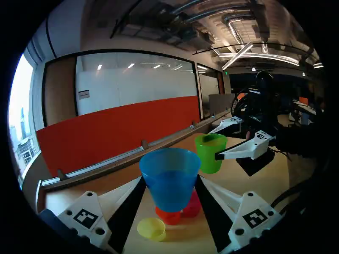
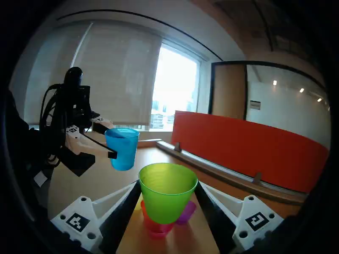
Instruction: Pour water
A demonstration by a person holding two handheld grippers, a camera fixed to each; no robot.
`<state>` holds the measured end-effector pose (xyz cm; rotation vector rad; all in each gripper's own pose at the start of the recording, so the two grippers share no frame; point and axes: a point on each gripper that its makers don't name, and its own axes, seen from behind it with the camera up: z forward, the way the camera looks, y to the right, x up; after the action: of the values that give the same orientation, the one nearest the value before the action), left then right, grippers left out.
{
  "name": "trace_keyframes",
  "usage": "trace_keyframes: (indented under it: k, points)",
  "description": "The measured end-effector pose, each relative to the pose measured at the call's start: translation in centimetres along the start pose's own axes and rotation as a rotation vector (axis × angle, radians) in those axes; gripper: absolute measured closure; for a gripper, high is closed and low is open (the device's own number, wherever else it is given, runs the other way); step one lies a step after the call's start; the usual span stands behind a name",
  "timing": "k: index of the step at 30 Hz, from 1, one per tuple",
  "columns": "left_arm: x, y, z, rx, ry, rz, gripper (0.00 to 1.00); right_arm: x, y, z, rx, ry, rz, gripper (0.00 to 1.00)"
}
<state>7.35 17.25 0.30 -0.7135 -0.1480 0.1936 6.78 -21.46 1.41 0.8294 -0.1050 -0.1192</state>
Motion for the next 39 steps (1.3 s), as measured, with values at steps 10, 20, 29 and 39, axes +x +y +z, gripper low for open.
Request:
trace_keyframes:
  k: [10, 20, 29, 39]
  points:
    - [0.9, 0.0, 0.1, -0.004, 0.013, 0.029, 0.19, -0.3, -1.2, 0.2, 0.022, 0.013, 0.01, 0.07]
    - [1.7, -1.0, 0.4, 0.029, 0.022, 0.087, 0.19, -1.3, -2.7, 0.5, 0.05, 0.015, 0.026, 0.07]
    - [2.9, -1.3, 0.7, 0.025, 0.048, 0.109, 0.19, -2.3, -3.8, 0.7, 0.074, 0.011, 0.044, 0.07]
    - [4.0, -1.3, 0.8, 0.029, 0.066, 0.189, 0.19, -2.8, -4.7, 1.2, 0.097, 0.01, 0.052, 0.07]
